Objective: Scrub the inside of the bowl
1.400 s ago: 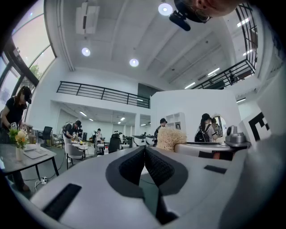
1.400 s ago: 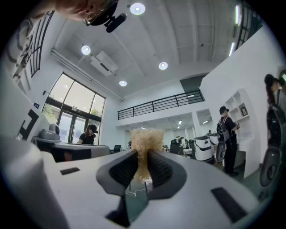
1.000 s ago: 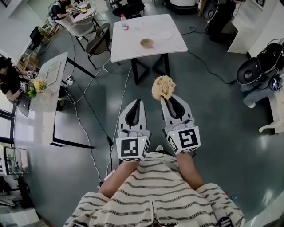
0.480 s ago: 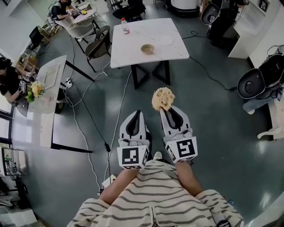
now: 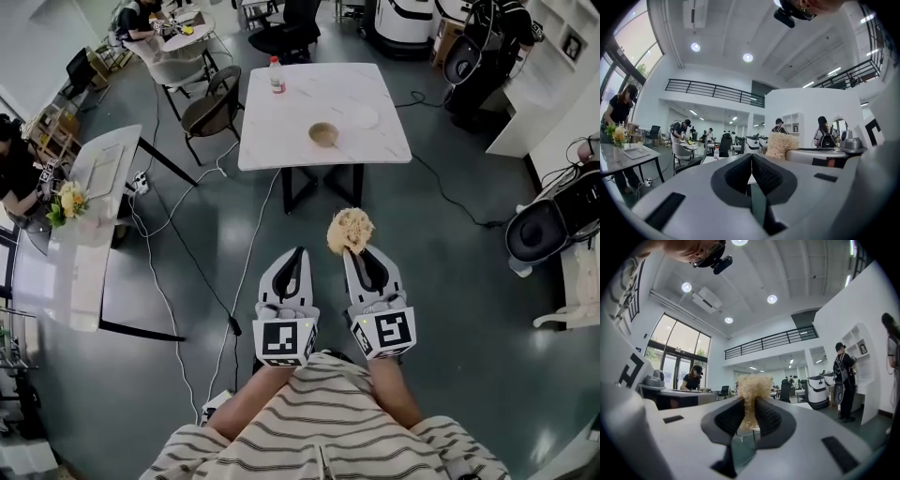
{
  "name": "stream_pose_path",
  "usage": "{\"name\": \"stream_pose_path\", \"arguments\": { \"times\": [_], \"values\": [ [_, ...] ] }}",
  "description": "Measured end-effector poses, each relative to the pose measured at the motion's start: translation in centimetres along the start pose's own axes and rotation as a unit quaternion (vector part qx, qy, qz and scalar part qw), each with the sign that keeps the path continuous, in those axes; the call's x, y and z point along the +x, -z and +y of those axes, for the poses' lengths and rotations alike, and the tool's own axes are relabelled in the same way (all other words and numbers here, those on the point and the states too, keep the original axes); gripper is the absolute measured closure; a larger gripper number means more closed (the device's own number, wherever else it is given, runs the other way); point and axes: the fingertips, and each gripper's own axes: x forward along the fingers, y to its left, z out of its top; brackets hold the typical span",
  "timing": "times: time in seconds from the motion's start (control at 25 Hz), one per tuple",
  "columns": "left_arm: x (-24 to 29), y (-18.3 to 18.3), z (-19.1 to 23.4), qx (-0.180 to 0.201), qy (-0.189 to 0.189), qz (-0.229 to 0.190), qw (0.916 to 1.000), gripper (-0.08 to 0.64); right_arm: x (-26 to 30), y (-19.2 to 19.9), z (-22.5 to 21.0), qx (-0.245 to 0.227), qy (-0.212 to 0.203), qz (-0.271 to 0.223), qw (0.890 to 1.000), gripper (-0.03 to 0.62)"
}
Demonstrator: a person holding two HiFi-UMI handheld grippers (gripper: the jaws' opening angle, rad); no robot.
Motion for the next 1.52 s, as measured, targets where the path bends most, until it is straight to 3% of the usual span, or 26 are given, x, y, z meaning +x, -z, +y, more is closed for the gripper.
{"name": "stream_pose_path", "arguments": {
  "times": [0.4, 0.76, 1.24, 1.52],
  "values": [
    [11.7, -1.6, 6.8, -0.013, 0.015, -0.006, 0.9998, 0.554, 12.6, -0.6, -3.0, -0.015, 0.005, 0.019, 1.000, 0.520],
    [21.9, -5.2, 12.5, -0.011, 0.041, -0.022, 0.9988, 0.554, 23.7, -3.5, -6.1, -0.023, 0.031, 0.014, 0.999, 0.520],
    [28.0, -3.8, 14.2, -0.017, 0.056, 0.003, 0.9983, 0.554, 28.4, -2.6, -9.4, -0.023, 0.054, 0.034, 0.998, 0.520],
    [33.0, -2.4, 14.6, -0.010, 0.047, 0.013, 0.9987, 0.554, 32.0, -1.1, -12.9, 0.000, 0.034, 0.035, 0.999, 0.520]
  ]
}}
